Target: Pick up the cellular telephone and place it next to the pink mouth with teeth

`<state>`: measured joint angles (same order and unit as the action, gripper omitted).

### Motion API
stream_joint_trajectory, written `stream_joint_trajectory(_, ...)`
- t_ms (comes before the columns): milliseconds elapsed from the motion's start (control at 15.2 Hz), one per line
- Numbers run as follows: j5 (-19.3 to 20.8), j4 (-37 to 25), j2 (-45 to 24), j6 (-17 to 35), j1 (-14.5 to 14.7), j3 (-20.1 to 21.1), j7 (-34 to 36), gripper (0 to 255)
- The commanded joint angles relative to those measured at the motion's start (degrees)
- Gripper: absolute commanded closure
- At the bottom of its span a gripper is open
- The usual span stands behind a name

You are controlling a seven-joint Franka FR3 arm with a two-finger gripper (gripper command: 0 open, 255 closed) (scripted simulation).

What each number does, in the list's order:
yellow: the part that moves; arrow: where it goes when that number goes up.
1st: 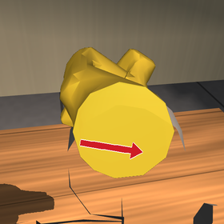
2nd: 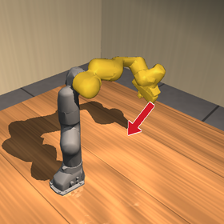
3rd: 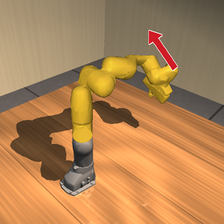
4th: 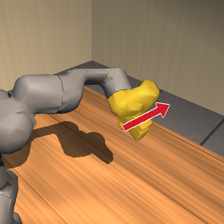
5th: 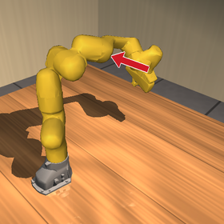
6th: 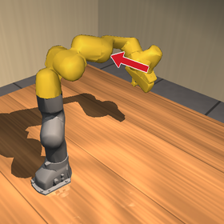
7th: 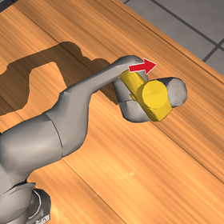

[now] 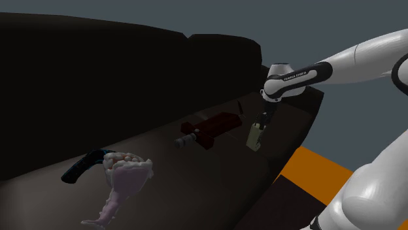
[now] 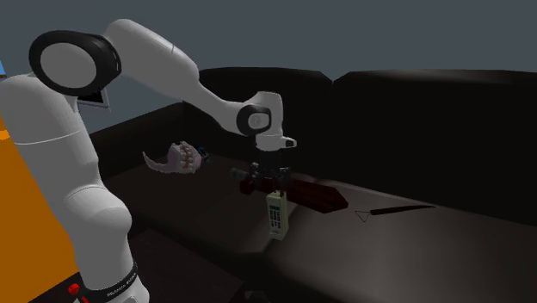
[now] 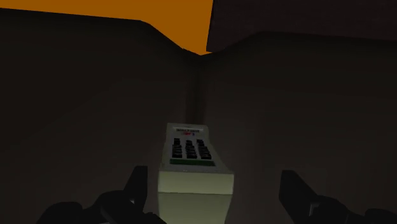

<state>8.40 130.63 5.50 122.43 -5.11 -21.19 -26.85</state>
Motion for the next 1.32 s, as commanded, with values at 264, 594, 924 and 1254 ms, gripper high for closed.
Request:
stream_joint_trajectory(264,-1.22,0.14,-4.43,4.38,-0.42,-0.79,-1.74,0)
stream_joint_trajectory(594,-1.70,1.42,-6.05,7.22,-0.58,-0.96,-2.14,0)
stream_joint_trajectory(924,-1.70,1.41,-6.05,7.22,-0.58,-0.96,-2.15,0)
stream_joint_trajectory(1254,-1.70,1.40,-6.06,7.22,-0.58,-0.96,-2.15,255)
